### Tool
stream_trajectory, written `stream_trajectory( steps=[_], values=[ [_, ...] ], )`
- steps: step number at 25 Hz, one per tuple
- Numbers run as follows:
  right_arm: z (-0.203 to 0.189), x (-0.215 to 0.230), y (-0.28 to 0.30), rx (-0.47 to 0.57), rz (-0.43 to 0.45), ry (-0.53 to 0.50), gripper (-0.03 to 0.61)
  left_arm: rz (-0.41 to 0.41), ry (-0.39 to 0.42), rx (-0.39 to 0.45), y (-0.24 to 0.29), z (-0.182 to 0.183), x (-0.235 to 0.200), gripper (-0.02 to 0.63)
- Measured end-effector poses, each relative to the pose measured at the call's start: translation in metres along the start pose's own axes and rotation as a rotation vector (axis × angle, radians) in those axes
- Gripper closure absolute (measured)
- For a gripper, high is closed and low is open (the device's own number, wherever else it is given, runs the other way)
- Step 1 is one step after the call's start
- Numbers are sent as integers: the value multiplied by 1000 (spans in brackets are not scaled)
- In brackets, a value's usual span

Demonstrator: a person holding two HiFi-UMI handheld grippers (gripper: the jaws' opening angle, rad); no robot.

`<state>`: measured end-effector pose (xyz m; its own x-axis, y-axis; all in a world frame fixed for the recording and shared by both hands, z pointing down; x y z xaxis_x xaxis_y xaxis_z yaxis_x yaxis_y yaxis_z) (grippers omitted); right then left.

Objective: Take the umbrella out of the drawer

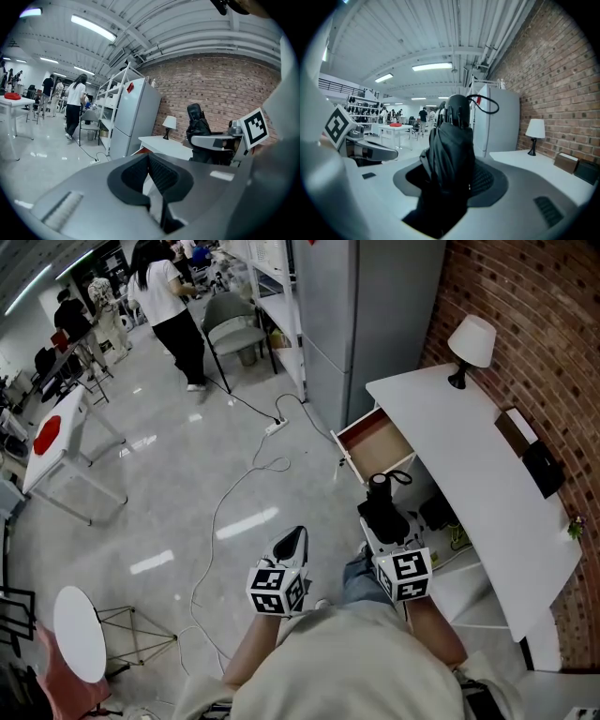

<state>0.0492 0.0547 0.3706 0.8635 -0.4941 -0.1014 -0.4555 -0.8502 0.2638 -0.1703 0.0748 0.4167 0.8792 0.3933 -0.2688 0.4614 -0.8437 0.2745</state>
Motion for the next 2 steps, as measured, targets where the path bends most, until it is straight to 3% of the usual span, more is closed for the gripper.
stream_trajectory(
  steps=[2],
  values=[
    [0, 2, 0, 2, -2, 1, 354, 3, -3, 2, 1, -1, 0, 603]
  ],
)
Point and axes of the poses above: the fingertips, and each gripper's own axes: y forward along the fingers, x to its right, z out of its top, the point moved 8 cm from there along -y, backward along the fingers, and after that the axes turned 1 degree about -y, right-handed, at the moved point
